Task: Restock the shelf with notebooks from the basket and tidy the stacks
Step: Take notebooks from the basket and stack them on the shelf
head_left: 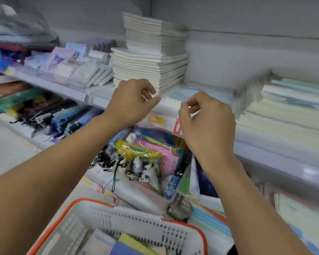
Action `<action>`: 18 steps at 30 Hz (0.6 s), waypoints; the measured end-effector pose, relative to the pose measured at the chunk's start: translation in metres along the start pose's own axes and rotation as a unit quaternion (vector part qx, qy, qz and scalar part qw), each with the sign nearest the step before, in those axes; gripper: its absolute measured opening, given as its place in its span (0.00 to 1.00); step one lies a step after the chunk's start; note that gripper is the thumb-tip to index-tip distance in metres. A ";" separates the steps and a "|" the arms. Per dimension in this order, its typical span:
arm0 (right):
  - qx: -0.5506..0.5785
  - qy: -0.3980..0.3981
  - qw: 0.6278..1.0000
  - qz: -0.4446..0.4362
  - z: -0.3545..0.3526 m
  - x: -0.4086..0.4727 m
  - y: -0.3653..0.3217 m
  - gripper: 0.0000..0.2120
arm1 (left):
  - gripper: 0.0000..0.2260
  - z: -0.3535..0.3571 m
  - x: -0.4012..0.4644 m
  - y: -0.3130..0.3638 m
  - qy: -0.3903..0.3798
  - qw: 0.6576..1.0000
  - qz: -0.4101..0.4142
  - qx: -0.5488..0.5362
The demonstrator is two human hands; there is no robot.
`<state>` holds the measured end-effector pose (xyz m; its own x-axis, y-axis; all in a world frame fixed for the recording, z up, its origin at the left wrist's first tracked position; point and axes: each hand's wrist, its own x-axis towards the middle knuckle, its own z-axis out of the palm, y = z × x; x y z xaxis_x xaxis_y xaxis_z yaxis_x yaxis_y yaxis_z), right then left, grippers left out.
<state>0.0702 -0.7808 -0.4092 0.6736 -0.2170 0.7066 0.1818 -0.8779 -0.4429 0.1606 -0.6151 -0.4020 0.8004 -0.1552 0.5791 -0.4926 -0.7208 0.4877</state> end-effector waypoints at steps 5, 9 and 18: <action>0.019 -0.412 0.909 -0.061 0.095 -0.115 -0.018 0.12 | 0.06 -0.018 -0.166 -0.084 -0.171 0.967 -0.178 0.060; -0.071 -0.683 0.724 -0.073 0.153 -0.246 0.013 0.27 | 0.11 -0.027 -0.270 -0.124 -0.352 0.881 -0.299 0.106; -0.176 -0.727 0.663 0.024 0.177 -0.361 0.086 0.57 | 0.22 -0.025 -0.332 -0.129 -0.496 0.814 -0.244 0.177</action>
<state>-0.0303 -0.7023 -0.7995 0.6970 0.1678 -0.6972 0.1297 -0.9857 -0.1076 -0.0502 -0.4532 -0.6407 0.8403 -0.1344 -0.5252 -0.0442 -0.9825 0.1809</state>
